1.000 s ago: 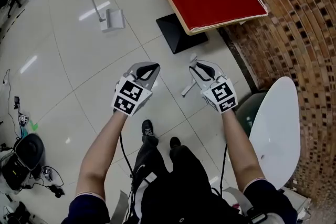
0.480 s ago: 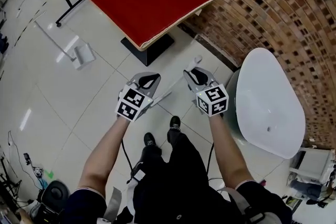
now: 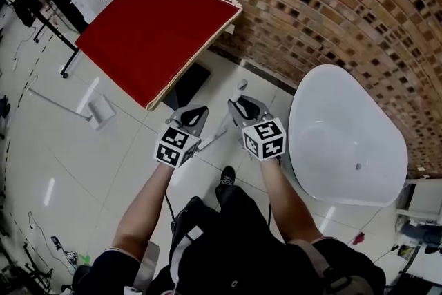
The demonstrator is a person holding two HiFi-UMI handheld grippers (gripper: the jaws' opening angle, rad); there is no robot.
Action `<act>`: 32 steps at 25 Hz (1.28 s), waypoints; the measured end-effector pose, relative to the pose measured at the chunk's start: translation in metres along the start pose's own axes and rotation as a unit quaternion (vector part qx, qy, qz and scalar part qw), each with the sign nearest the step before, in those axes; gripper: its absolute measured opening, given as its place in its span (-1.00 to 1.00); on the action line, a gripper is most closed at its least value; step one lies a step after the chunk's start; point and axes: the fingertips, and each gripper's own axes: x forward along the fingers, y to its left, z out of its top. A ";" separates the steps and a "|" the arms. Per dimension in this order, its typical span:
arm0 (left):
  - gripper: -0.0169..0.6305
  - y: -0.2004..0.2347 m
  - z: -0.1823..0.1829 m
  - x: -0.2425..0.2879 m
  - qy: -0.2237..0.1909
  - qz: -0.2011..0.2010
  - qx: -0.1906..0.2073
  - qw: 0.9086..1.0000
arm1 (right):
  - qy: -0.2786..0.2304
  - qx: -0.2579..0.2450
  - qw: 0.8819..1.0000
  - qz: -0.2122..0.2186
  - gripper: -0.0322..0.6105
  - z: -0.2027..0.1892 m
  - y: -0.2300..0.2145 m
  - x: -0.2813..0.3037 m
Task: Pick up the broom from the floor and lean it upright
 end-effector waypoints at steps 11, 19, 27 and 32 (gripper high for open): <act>-0.95 0.013 0.082 0.107 -0.021 -0.064 0.028 0.997 | -0.006 0.022 0.994 -0.102 -0.62 0.044 -0.137 0.008; -0.95 0.015 0.120 0.183 -0.028 -0.165 0.024 0.986 | 0.018 0.063 0.975 -0.213 -0.62 0.050 -0.223 0.009; -0.95 0.018 0.131 0.234 -0.002 -0.207 0.029 0.978 | 0.042 0.120 0.951 -0.282 -0.62 0.029 -0.300 0.010; -0.95 0.026 0.131 0.268 0.024 -0.190 0.029 0.981 | 0.048 0.139 0.942 -0.300 -0.62 0.018 -0.351 0.020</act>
